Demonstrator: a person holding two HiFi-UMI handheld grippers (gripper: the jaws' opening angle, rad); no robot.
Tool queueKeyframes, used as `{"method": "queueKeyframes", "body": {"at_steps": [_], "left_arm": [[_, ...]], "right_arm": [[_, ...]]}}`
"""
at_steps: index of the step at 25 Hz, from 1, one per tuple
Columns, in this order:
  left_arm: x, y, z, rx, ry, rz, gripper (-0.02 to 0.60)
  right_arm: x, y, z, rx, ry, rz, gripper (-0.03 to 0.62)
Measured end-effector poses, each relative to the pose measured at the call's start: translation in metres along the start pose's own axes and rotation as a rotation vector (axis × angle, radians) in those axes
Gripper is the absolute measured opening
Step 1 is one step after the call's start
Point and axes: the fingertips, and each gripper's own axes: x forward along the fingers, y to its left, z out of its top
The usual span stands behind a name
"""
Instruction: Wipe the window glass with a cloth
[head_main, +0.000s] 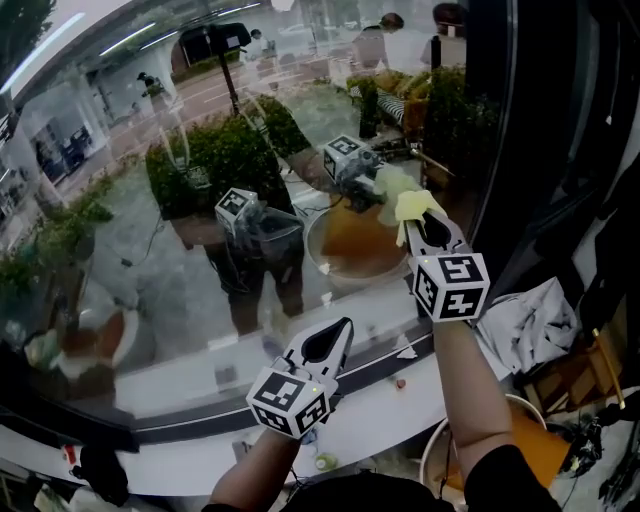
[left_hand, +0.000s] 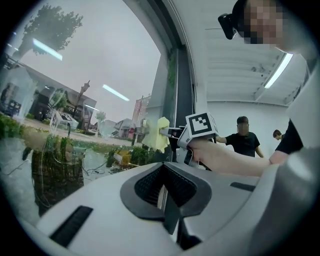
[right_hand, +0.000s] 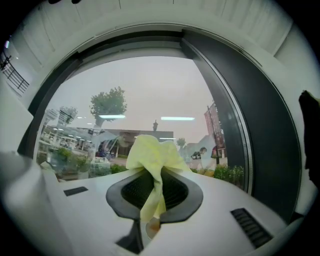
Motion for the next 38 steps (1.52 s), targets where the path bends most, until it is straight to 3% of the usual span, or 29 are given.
{"method": "queueKeyframes", "body": {"at_steps": [21,30,38], "left_arm": [[-0.007,0.002,-0.003,0.008,0.005,0.039,0.008],[-0.045,0.017,-0.004,0.008,0.022,0.143,0.008],[-0.087,0.024,-0.013,-0.005,0.015,0.219,0.008]], "right_arm": [[0.002,-0.001,-0.006,0.004,-0.006,0.009,0.054],[0.0,-0.001,0.0,-0.005,-0.034,-0.007,0.052],[-0.016,0.01,-0.038,0.008,0.054,0.005,0.052]]}}
